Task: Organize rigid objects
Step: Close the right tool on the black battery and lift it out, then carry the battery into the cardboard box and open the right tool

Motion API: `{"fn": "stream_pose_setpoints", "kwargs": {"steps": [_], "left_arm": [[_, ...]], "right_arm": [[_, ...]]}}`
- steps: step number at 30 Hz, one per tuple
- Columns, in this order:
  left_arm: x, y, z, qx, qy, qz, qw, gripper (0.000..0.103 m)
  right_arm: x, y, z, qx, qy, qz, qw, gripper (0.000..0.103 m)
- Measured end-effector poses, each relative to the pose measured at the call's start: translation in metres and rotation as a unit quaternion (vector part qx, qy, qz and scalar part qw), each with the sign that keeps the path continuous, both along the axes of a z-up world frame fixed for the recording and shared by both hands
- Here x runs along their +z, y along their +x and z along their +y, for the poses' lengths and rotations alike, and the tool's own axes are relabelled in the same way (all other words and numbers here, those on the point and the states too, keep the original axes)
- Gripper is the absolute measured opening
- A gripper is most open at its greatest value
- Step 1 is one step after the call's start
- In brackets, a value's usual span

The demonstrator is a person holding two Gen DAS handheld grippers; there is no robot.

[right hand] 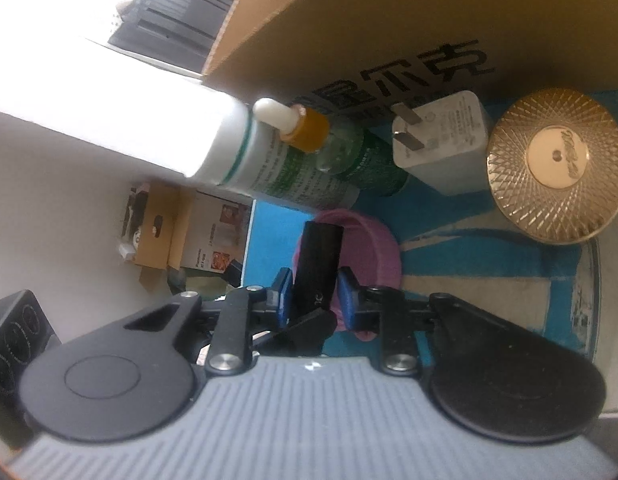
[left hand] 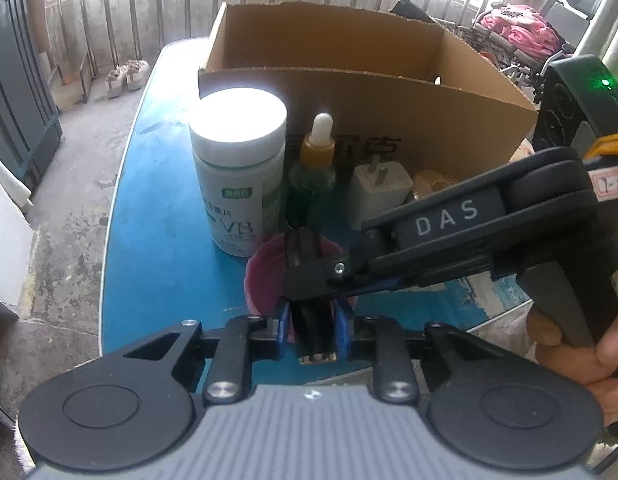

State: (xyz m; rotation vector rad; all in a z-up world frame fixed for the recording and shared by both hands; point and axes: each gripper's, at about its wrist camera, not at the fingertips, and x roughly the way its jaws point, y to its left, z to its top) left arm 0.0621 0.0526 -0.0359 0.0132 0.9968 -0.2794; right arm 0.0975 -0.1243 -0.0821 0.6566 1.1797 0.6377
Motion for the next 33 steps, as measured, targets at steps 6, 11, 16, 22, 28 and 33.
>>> {"fn": "stream_pose_setpoints", "kwargs": {"steps": [6, 11, 16, 22, 28, 33], "left_arm": [[0.029, -0.015, -0.007, -0.003, 0.010, -0.042, 0.9991, 0.023], [0.062, -0.021, -0.021, -0.011, 0.028, -0.094, 0.9951, 0.023], [0.098, -0.008, -0.041, -0.025, 0.035, -0.136, 0.9898, 0.023], [0.129, 0.045, -0.060, -0.032, 0.015, -0.136, 0.9901, 0.023], [0.123, 0.128, -0.078, -0.017, 0.000, -0.083, 0.9964, 0.023], [0.095, 0.185, -0.088, 0.001, 0.004, -0.017, 0.9998, 0.024]], "right_arm": [[0.038, -0.020, -0.011, -0.001, 0.004, -0.057, 0.998, 0.022], [0.080, -0.029, -0.024, -0.011, 0.014, -0.115, 0.993, 0.021], [0.120, -0.020, -0.045, -0.018, 0.021, -0.164, 0.986, 0.021], [0.155, 0.026, -0.074, -0.020, 0.014, -0.188, 0.982, 0.021], [0.160, 0.098, -0.098, -0.016, -0.008, -0.154, 0.988, 0.021], [0.138, 0.161, -0.112, -0.004, -0.032, -0.095, 0.995, 0.021]]}}
